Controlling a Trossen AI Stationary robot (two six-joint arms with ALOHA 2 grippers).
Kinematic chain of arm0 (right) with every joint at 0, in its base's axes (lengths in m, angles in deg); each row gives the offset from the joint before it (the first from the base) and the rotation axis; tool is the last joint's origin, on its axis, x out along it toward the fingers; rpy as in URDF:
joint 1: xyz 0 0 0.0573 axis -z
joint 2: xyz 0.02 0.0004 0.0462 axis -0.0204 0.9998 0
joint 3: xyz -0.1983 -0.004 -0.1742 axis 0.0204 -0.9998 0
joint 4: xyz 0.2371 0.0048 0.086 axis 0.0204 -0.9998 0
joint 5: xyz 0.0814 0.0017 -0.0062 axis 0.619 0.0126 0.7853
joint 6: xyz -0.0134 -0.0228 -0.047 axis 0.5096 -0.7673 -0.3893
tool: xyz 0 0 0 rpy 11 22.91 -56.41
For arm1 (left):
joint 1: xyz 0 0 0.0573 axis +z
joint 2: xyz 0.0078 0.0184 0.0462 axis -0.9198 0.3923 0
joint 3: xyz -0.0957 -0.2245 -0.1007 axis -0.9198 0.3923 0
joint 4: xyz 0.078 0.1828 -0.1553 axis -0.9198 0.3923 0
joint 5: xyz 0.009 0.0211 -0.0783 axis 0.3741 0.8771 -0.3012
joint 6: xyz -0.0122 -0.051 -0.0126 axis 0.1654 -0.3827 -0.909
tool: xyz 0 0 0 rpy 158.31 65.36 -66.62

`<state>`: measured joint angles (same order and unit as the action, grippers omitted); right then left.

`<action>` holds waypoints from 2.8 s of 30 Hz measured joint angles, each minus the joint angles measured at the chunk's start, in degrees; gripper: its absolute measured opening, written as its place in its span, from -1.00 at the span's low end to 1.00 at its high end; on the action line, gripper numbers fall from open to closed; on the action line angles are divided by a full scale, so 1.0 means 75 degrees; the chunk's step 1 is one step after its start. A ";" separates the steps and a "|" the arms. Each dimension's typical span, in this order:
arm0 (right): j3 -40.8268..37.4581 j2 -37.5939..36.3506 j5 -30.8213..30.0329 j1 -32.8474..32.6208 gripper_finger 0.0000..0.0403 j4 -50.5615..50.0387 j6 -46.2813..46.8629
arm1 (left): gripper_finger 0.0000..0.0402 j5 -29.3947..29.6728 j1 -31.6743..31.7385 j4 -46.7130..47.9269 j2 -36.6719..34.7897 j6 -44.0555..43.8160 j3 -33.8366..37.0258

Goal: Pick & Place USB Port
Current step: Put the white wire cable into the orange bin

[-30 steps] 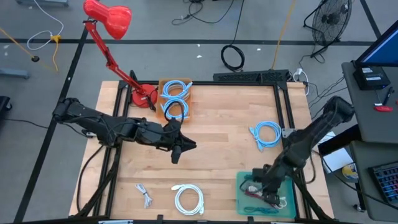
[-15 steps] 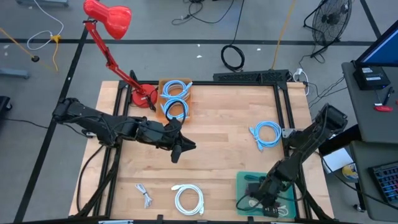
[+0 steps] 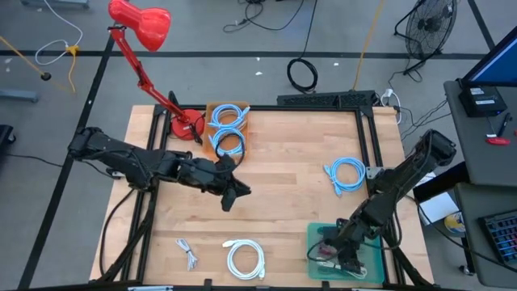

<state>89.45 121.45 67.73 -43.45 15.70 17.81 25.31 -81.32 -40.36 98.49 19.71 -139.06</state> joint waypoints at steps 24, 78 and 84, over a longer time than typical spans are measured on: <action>-0.0001 -0.2307 -0.2863 0.3268 -0.16 0.0387 -0.2162 | -0.59 -0.0988 -0.4878 0.3186 0.0119 -1.0568 0.1419; 0.0000 -0.2462 -0.0785 0.3083 -0.16 0.1327 -0.4479 | -0.59 0.0963 -0.3365 0.0792 0.2316 -0.8351 0.0469; -0.0001 -0.2459 -0.0788 0.3083 -0.16 0.1280 -0.4534 | -0.59 0.0644 -0.2124 0.1941 0.3531 -0.4832 -0.1203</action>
<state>89.44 103.00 61.82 -20.33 25.30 -16.20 30.15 -97.24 -25.80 124.97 -16.53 -148.08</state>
